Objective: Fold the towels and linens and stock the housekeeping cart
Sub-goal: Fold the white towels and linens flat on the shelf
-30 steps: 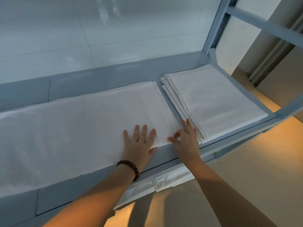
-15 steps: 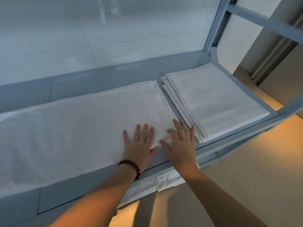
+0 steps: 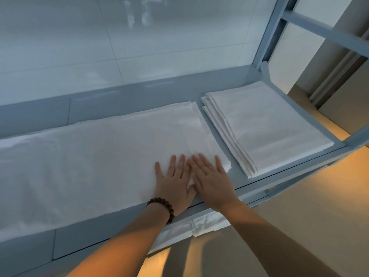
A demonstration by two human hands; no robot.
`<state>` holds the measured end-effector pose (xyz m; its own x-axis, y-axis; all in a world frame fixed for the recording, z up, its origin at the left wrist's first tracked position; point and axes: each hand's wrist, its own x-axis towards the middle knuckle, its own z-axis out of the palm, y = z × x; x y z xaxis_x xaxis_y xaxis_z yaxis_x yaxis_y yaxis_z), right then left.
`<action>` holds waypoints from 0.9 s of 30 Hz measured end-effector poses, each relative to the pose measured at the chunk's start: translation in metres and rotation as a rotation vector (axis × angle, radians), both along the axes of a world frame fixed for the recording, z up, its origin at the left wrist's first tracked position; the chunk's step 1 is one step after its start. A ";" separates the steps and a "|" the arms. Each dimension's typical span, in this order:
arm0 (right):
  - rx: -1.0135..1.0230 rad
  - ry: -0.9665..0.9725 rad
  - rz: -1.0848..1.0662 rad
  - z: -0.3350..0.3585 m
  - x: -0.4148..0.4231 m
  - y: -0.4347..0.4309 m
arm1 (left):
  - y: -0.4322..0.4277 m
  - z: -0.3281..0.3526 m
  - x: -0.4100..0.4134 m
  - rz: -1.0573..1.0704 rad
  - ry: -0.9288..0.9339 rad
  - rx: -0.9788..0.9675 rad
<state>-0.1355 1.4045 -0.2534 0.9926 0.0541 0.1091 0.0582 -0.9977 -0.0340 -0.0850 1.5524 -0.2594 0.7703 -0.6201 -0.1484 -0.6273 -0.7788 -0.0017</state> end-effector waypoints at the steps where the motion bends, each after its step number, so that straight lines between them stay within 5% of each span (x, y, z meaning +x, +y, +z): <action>1: -0.014 0.034 0.020 0.000 0.003 -0.001 | 0.002 0.001 -0.001 -0.005 0.010 -0.006; 5: 0.031 0.190 -0.382 0.008 0.028 -0.041 | 0.016 0.003 -0.011 -0.008 0.057 -0.077; 9: 0.020 0.162 -0.015 0.016 0.054 -0.039 | 0.014 0.018 0.020 0.185 -0.016 -0.328; 12: 0.032 0.207 0.175 0.018 0.081 -0.029 | 0.012 0.022 0.061 0.316 0.009 -0.205; 17: -0.004 0.241 0.277 0.006 0.116 -0.034 | 0.020 -0.001 0.081 0.349 0.053 -0.058; 21: -0.018 0.213 -0.038 0.013 0.165 -0.058 | 0.021 -0.012 0.080 0.359 -0.022 -0.080; 25: 0.020 0.160 0.376 -0.002 0.176 -0.027 | 0.018 -0.013 0.082 0.370 -0.056 -0.088; 27: 0.000 0.203 0.322 -0.004 0.193 -0.038 | 0.017 -0.011 0.080 0.373 -0.050 -0.089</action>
<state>0.0573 1.3665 -0.2573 0.9261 0.3667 -0.0885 0.3607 -0.9295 -0.0767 -0.0047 1.5696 -0.2706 0.9504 -0.3046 -0.0631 -0.3016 -0.9520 0.0523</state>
